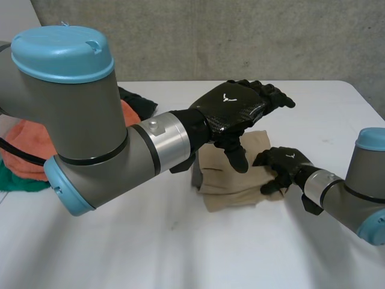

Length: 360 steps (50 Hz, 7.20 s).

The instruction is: Fold the laundry.

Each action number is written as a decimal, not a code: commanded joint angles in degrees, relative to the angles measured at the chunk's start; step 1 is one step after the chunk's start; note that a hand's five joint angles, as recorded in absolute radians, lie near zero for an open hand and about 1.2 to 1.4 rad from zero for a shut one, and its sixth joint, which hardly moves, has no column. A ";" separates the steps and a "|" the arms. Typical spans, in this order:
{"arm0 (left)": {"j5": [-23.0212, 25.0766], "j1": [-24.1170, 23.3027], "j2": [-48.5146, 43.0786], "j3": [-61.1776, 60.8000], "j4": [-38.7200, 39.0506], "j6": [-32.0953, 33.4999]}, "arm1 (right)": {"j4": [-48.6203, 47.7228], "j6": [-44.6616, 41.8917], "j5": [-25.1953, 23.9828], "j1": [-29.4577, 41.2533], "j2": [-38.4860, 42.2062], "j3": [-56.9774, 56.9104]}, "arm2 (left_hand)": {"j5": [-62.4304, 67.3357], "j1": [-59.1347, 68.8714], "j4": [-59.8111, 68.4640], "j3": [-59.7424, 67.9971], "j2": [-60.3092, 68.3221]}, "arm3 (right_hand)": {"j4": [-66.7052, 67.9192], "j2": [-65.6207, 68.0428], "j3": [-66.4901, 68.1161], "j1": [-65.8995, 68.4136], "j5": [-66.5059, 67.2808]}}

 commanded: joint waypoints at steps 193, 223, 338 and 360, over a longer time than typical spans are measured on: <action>-25.62 10.06 26.86 -30.38 12.49 10.93 | 14.37 -30.36 10.76 2.35 -25.87 -6.84 | 67.19 68.94 68.33 67.71 68.16 | 24.70 25.21 28.27 33.57 29.98; -25.09 9.00 -10.48 -8.05 12.41 5.45 | -3.03 -38.98 22.08 3.83 7.27 -27.95 | 0.26 2.01 1.40 0.79 1.23 | -45.30 -44.79 -41.73 -36.43 -40.02; -33.62 17.55 8.59 -27.46 32.53 29.90 | 5.67 -29.67 12.70 7.70 -10.49 -3.25 | -2.81 -1.06 -1.67 -2.29 -1.84 | 24.70 25.21 28.27 33.57 29.98; -42.84 9.00 15.72 -37.41 33.24 19.96 | 1.01 -15.08 5.74 24.49 2.94 -22.31 | -2.60 -0.85 -1.46 -2.07 -1.63 | -0.80 -0.29 2.77 8.08 4.48</action>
